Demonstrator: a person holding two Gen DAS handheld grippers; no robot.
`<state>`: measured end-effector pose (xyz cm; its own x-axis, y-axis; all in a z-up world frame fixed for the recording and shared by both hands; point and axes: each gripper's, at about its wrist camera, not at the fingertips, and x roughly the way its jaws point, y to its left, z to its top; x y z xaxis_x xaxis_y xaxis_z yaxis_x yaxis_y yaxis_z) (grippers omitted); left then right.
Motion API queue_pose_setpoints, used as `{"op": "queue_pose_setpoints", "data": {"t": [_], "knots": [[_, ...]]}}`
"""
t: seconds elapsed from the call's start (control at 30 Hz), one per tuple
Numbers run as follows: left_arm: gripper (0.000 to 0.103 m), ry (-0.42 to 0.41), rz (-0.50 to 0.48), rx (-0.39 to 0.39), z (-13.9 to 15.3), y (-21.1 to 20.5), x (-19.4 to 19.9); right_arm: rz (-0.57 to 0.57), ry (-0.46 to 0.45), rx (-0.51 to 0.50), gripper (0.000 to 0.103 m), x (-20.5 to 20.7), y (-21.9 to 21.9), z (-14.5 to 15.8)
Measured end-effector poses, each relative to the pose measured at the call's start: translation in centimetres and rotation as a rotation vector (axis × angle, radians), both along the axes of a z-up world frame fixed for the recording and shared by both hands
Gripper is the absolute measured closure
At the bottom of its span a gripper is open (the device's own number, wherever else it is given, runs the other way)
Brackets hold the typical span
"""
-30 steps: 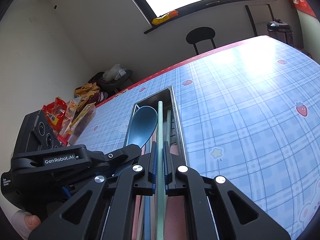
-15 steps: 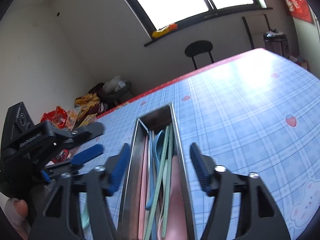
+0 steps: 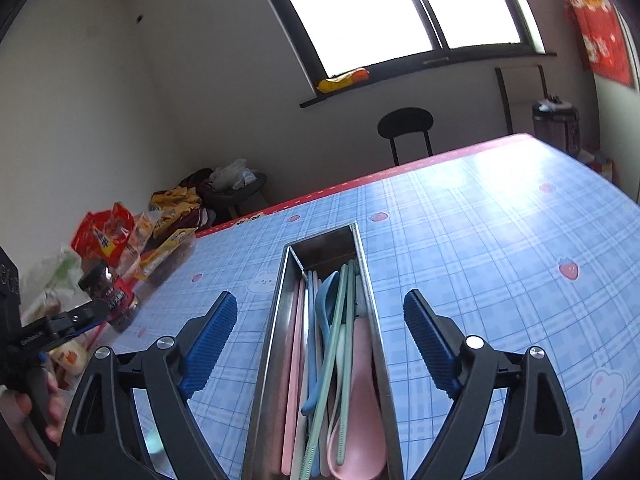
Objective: Organize utensils
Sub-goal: 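Move the left tool to the mint-green spoon while the right tool reaches the blue chopstick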
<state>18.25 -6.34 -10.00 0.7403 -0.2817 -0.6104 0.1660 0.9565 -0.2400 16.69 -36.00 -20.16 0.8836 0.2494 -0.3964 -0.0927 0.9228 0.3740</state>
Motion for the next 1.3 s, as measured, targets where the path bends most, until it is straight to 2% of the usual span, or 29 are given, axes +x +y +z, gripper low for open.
{"op": "queue_pose_setpoints", "data": {"t": [0.17,0.33,0.5,0.6,0.7,0.9,1.3], "knots": [[0.042,-0.016,-0.049,0.044,-1.0,2.4,-2.4,0.03,0.018,0.002,0.032,-1.8,2.3,0.4],[0.042,-0.02,-0.113,0.04,-2.8,2.9,-4.1,0.056,0.031,-0.009,0.046,-5.2,4.9,0.4],[0.043,-0.014,-0.184,0.026,-4.7,2.3,-4.8,0.101,0.088,-0.043,0.072,-7.8,7.3,-0.4],[0.045,-0.01,-0.208,0.008,-5.6,2.3,-4.9,0.127,0.133,-0.094,0.08,-8.6,9.0,-1.3],[0.049,-0.01,-0.227,-0.01,-6.1,2.3,-4.8,0.126,0.209,-0.169,0.083,-8.7,10.6,-2.7],[0.049,-0.007,-0.244,-0.028,-7.1,2.6,-4.5,0.098,0.302,-0.209,0.083,-8.4,11.2,-4.2],[0.049,0.021,-0.256,-0.081,-7.9,3.5,-4.2,0.039,0.35,-0.38,0.083,-6.8,13.4,-5.0]]}}
